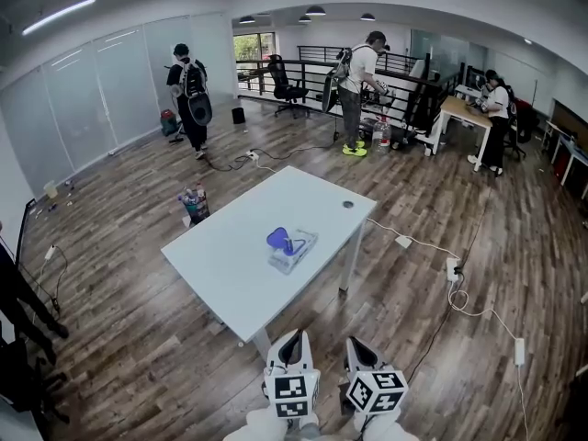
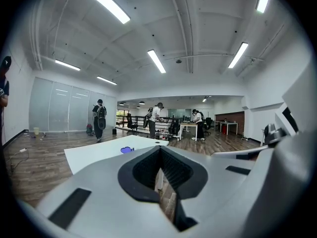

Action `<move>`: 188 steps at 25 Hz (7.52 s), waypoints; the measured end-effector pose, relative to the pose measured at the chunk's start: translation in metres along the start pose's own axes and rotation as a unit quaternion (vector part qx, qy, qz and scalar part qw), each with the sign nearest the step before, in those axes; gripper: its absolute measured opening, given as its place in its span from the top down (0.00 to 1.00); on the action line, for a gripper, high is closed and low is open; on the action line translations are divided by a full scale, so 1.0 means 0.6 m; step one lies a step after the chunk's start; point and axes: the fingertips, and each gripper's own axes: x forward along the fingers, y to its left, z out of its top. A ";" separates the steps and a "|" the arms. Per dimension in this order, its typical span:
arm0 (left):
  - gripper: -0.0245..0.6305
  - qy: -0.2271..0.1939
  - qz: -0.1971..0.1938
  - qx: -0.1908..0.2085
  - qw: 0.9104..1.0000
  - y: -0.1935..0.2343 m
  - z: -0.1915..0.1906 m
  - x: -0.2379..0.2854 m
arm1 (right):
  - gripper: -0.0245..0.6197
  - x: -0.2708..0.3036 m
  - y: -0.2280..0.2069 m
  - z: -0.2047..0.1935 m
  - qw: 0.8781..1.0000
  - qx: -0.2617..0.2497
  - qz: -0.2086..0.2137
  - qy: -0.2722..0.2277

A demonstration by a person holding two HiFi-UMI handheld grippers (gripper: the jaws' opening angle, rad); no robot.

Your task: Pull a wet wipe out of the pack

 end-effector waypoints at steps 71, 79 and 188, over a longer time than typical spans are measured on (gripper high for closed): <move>0.96 -0.001 0.025 0.002 1.000 0.073 0.018 0.255 | 0.95 0.251 -0.075 0.104 1.000 -0.005 0.024 -0.007; 0.96 0.006 0.039 -0.014 0.999 0.077 0.018 0.297 | 0.95 0.293 -0.099 0.117 0.999 -0.007 0.036 0.004; 0.96 0.129 0.348 -0.098 0.924 0.342 -0.121 0.438 | 0.75 0.780 -0.080 -0.061 0.911 -0.146 0.261 0.285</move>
